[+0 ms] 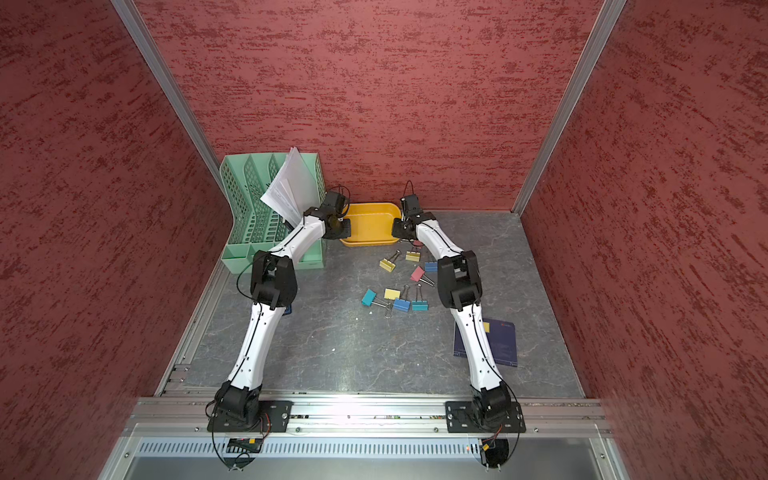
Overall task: Put the binder clips in the storage box
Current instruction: Pick up the storage box at the center of the board, then place the storage box at the center of the board.
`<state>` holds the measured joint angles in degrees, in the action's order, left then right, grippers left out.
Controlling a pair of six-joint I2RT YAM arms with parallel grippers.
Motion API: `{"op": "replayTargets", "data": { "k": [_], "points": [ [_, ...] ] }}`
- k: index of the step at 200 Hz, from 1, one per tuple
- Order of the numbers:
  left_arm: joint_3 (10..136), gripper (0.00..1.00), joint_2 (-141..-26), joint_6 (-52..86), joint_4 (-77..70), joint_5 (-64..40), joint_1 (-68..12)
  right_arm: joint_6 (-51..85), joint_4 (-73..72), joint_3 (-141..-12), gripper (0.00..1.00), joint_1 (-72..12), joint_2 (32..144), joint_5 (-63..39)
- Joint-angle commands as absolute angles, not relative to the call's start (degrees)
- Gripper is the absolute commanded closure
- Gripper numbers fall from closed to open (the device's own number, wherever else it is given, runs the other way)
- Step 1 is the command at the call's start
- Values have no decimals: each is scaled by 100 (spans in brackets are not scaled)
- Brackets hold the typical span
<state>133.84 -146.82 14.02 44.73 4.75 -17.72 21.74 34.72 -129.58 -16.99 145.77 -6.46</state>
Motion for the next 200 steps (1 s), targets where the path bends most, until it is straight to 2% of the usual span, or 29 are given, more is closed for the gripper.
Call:
{"op": "replayTargets", "data": {
  "k": [1,37,67,81,136,165,200],
  "points": [
    [12624,83,-13903,1318,3977,439,-1846,2095,3181,-12485,94,-1787,13757,-811],
    [10961,85,-12357,1344,3357,402,-1968,1943,2764,-10972,95,-2049,12221,-540],
    [9294,85,-10795,1508,3083,322,-2256,2048,3026,-9604,94,-2372,10598,-427],
    [8442,84,-10017,1670,3078,439,-2456,2154,3314,-8880,90,-2661,9666,-361],
    [5446,82,-7284,2927,3458,764,-3834,3675,4419,-5796,90,-4235,6414,-197],
    [4149,81,-6347,3895,3356,1035,-4612,4713,4766,-4509,89,-5142,5137,108],
    [3402,81,-6015,4609,3453,1311,-5293,5427,5004,-3692,81,-5838,4566,249]
  ]
}}
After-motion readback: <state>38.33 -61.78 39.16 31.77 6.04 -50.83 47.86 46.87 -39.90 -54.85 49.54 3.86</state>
